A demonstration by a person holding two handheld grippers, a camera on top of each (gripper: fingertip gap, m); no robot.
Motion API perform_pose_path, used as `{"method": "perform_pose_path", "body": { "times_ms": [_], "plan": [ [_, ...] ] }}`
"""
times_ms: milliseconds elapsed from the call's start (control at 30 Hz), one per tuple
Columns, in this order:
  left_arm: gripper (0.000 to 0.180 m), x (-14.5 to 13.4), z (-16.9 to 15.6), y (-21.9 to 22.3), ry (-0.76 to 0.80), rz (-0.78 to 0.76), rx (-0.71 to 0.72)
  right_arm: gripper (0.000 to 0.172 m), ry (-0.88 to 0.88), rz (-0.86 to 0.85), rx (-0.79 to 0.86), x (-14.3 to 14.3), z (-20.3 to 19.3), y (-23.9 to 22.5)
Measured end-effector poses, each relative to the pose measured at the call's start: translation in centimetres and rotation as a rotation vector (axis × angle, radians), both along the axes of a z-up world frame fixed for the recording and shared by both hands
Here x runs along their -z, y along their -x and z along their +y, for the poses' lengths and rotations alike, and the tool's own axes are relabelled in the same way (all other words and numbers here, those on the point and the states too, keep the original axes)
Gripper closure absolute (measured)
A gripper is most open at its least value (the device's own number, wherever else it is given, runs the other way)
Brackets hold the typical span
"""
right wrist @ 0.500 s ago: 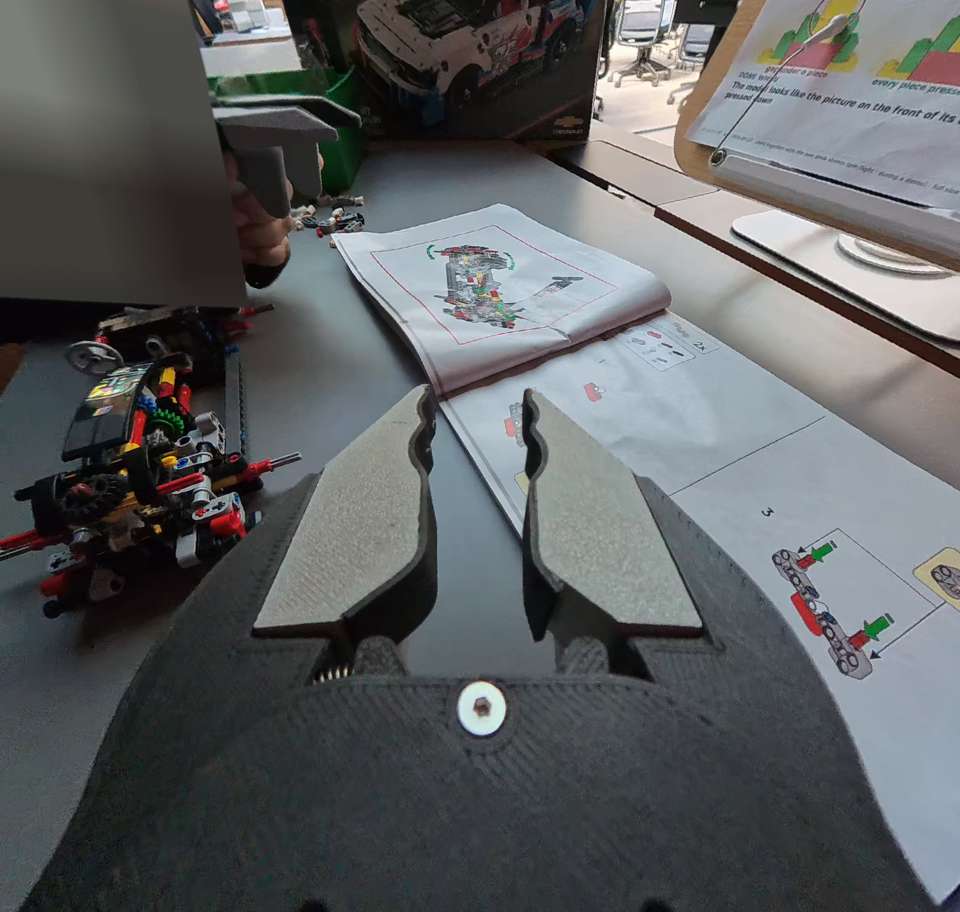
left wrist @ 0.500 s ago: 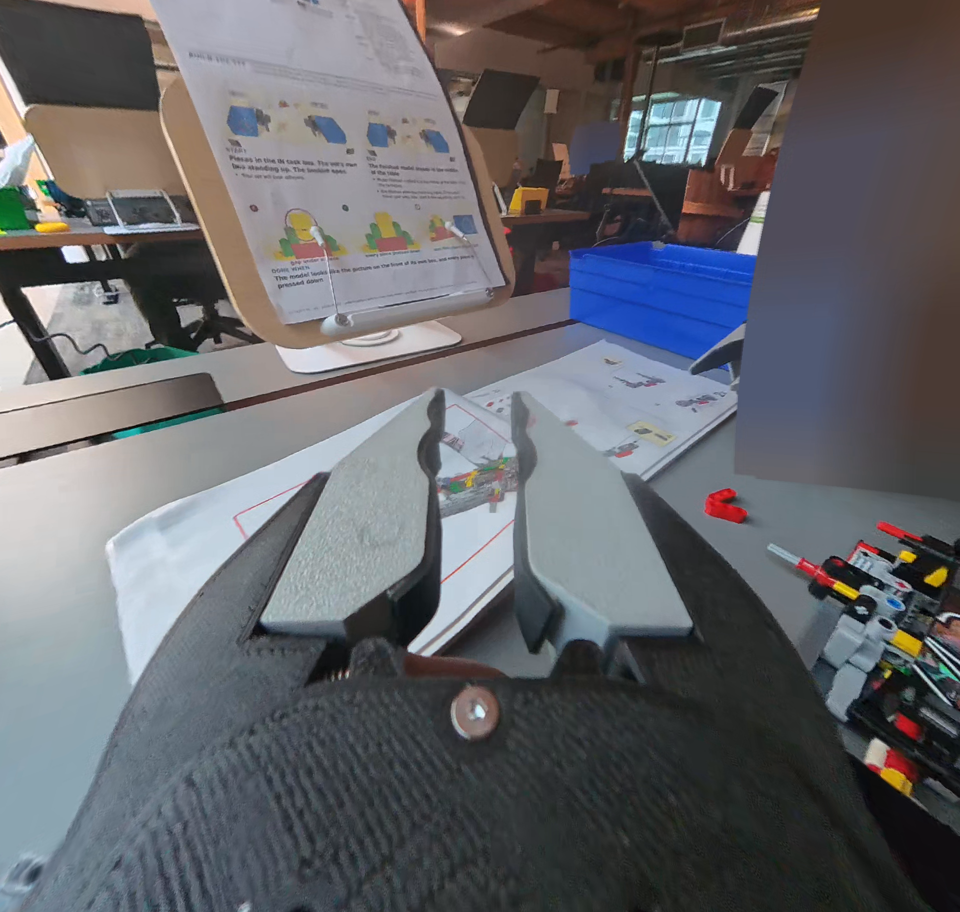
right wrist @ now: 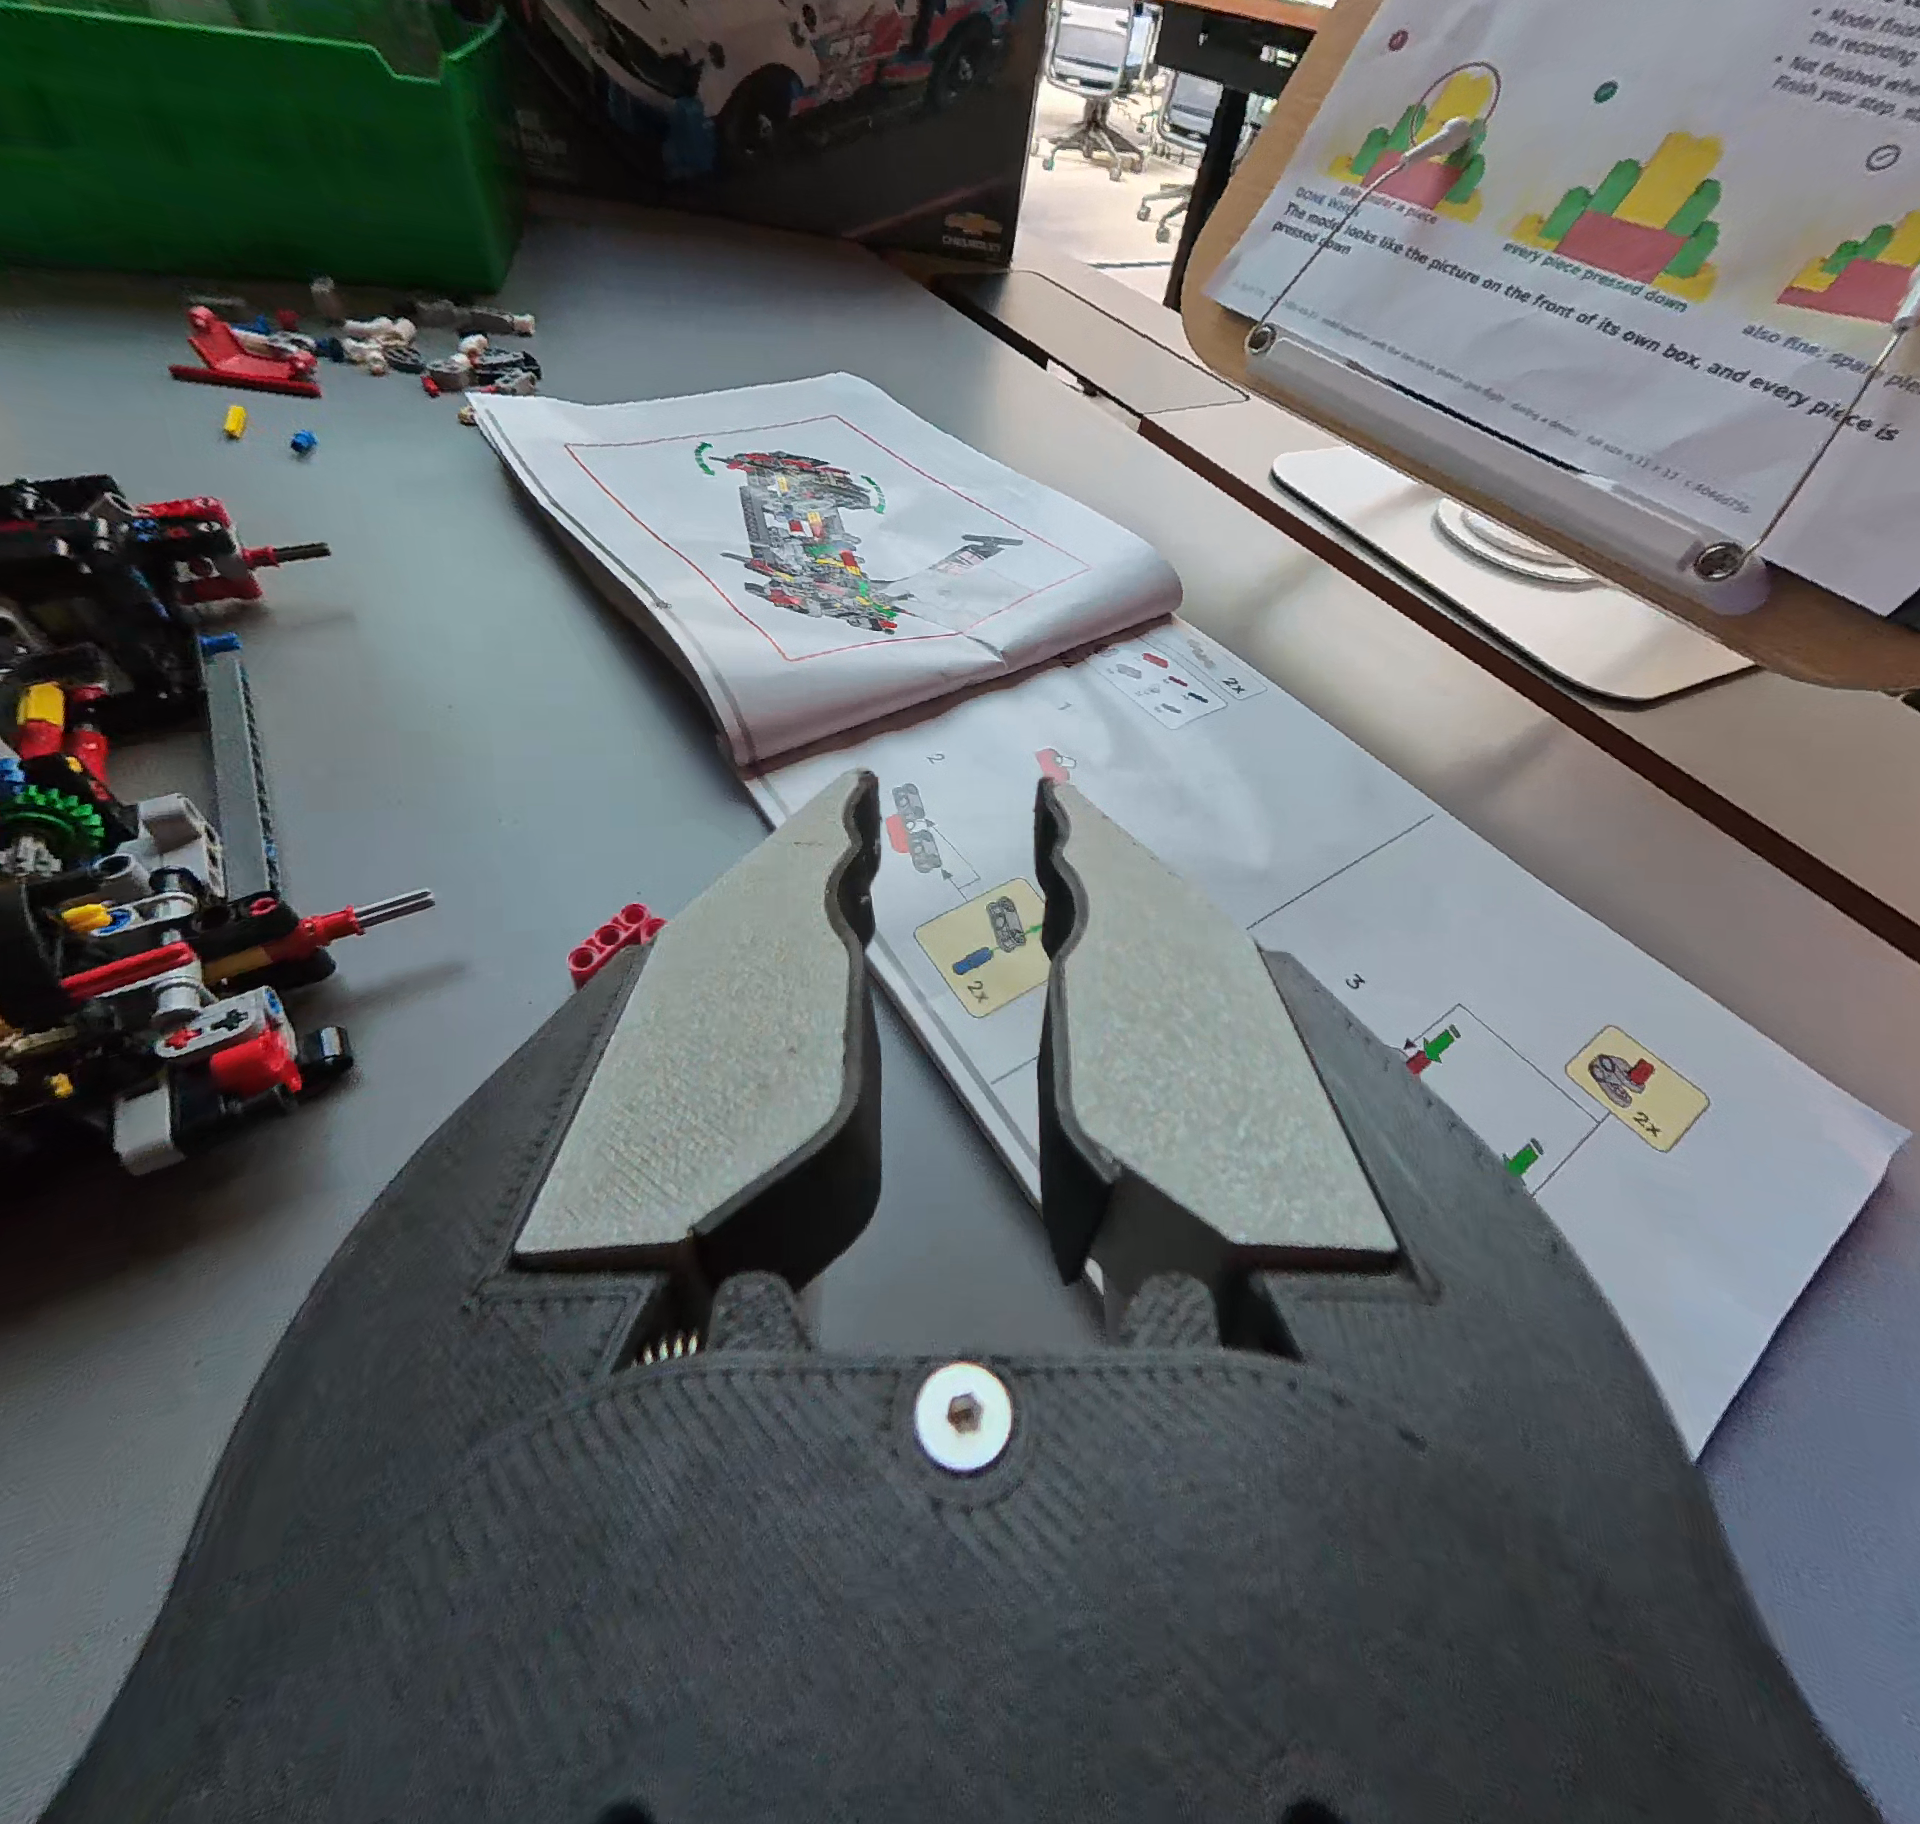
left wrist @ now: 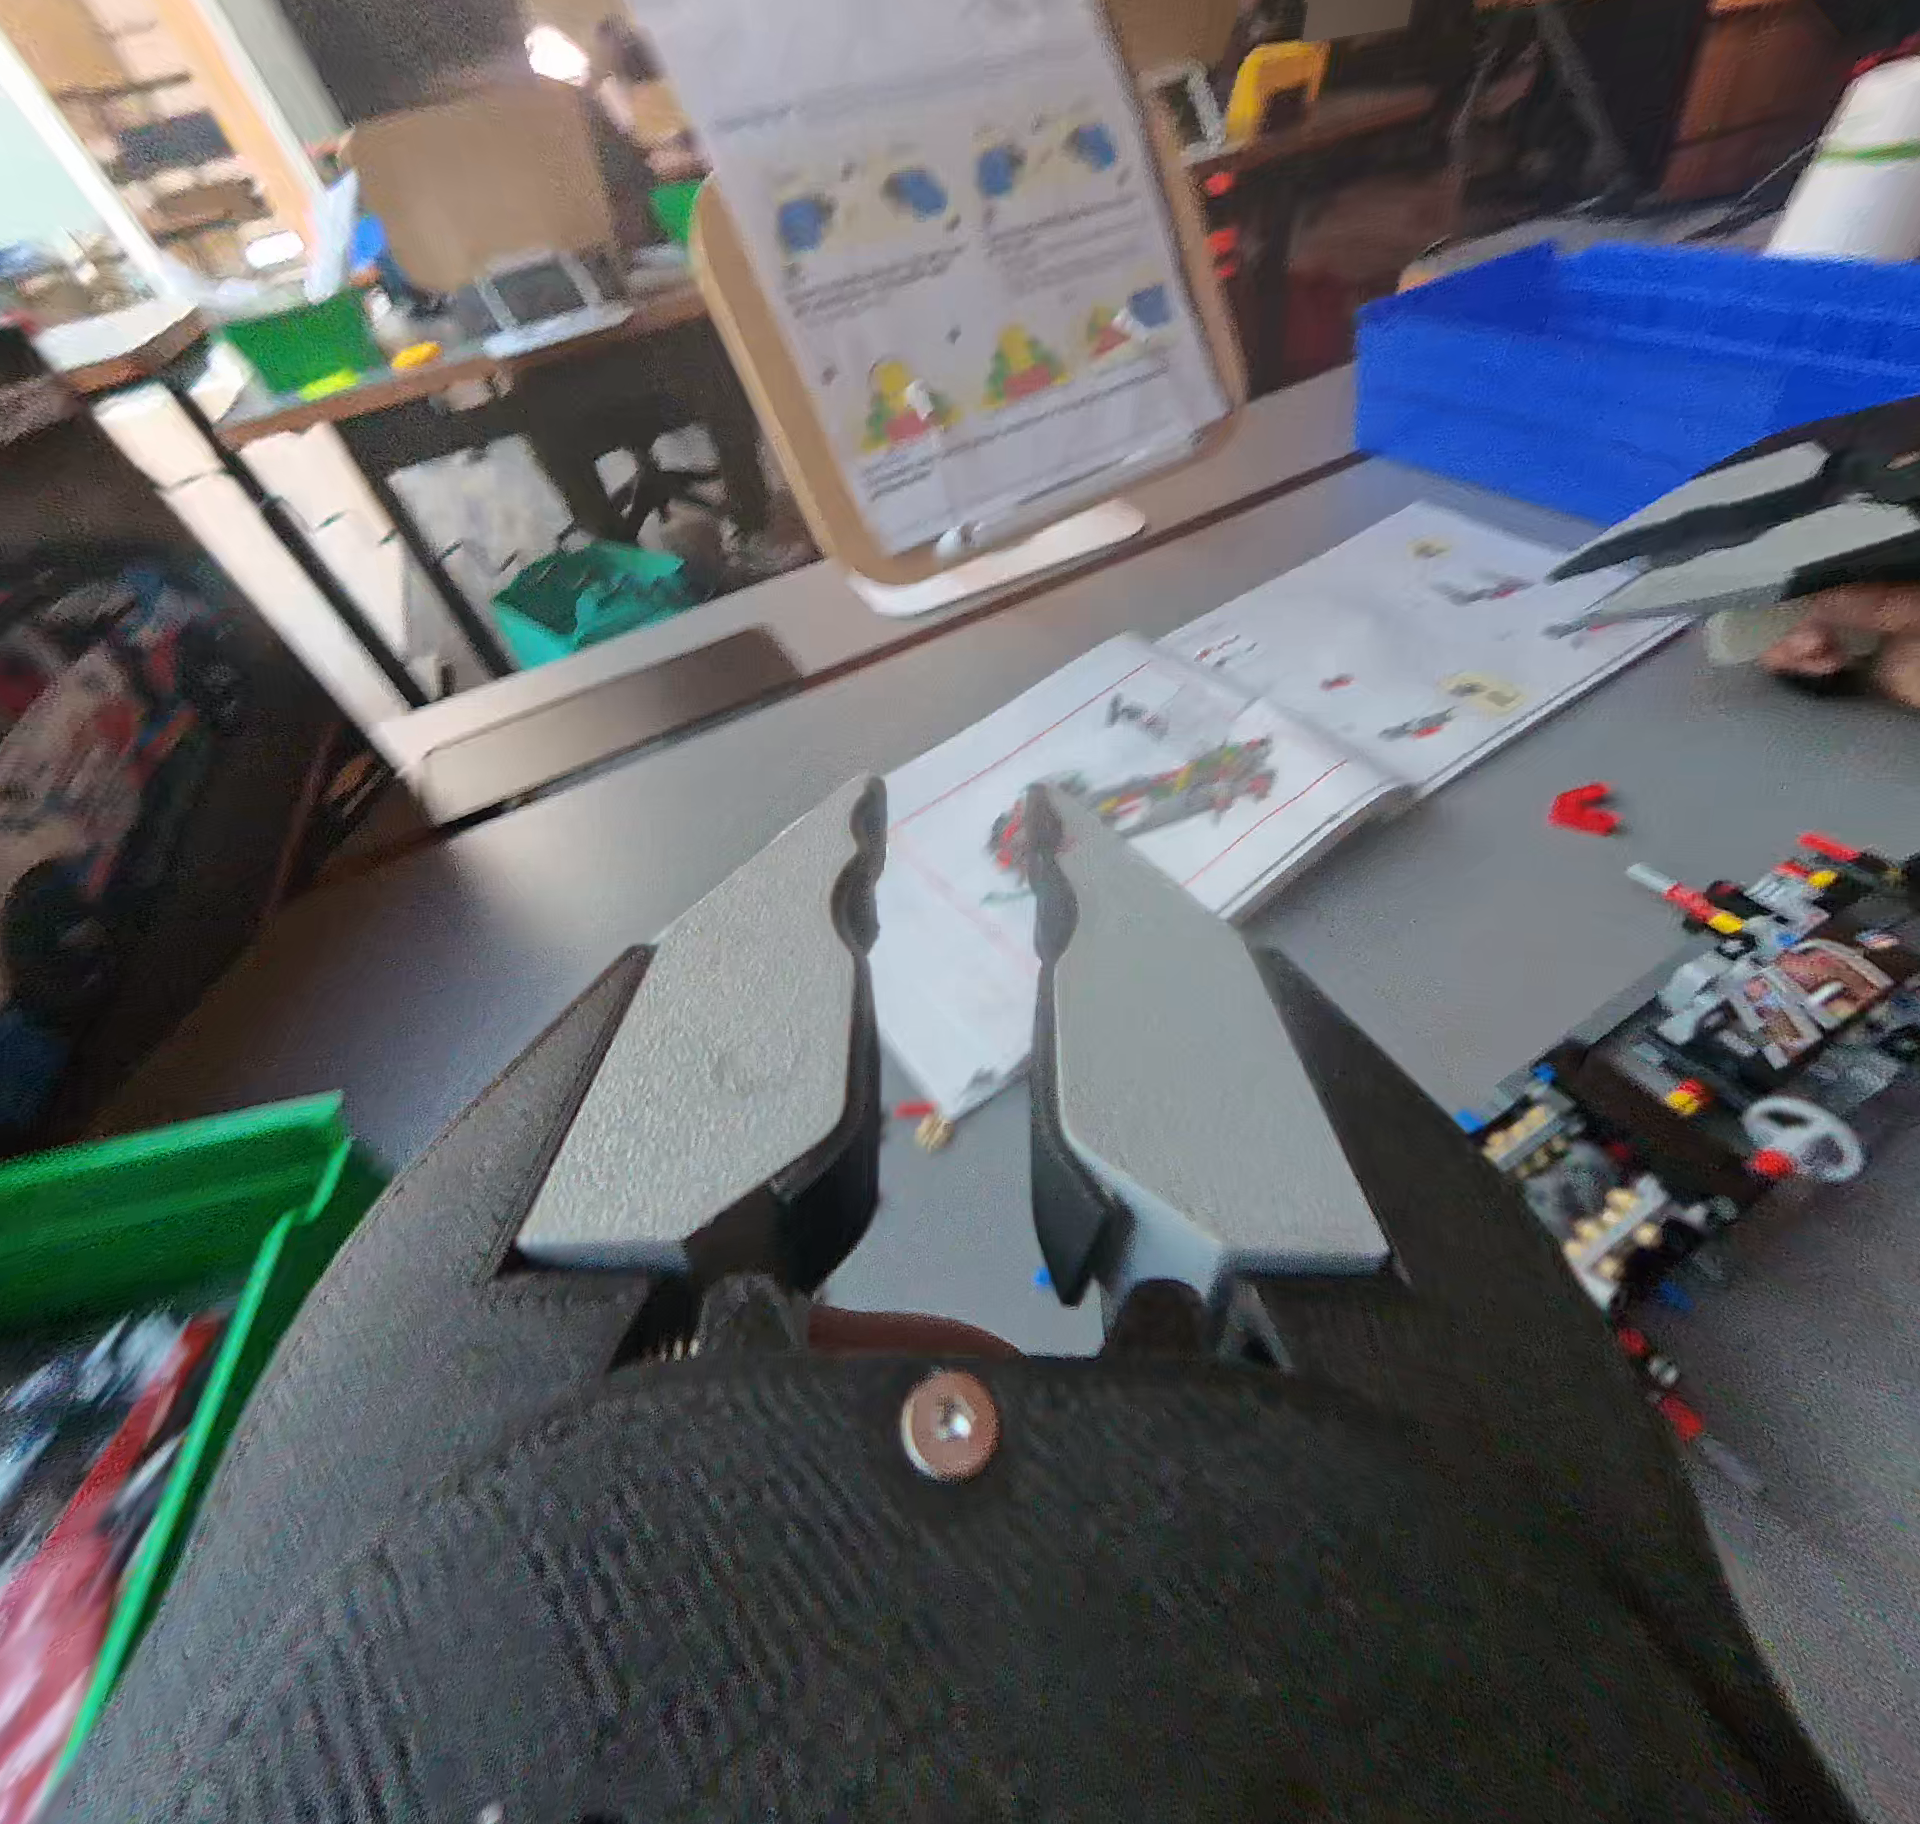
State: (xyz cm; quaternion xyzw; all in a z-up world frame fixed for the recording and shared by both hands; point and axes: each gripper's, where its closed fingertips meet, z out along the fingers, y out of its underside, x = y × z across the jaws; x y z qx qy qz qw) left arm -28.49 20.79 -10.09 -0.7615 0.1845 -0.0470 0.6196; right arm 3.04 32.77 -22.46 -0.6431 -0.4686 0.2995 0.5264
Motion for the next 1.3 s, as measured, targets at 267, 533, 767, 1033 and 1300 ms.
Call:
{"method": "perform_pose_path", "body": {
  "times_ms": [267,533,767,1033,1300],
  "plan": [
    [0.157,8.2,-4.6,6.7,0.262,0.104,-0.153,0.145,0.049,0.048,0.058,-0.3,1.2,-0.7],
    [0.155,12.5,-1.6,3.9,0.255,0.125,-0.062,0.145,0.072,0.046,0.024,-0.2,0.9,-0.4],
    [0.158,13.0,0.1,4.0,0.254,0.125,-0.085,0.144,0.136,0.084,-0.072,-0.4,-0.6,0.0],
    [0.156,14.8,1.1,4.8,0.319,0.095,-0.100,0.145,0.128,0.065,-0.098,-0.2,-1.1,0.4],
    [0.158,12.5,-0.4,3.8,0.290,0.093,-0.079,0.145,0.113,0.075,-0.068,-0.4,-0.8,0.2]
  ]
}}
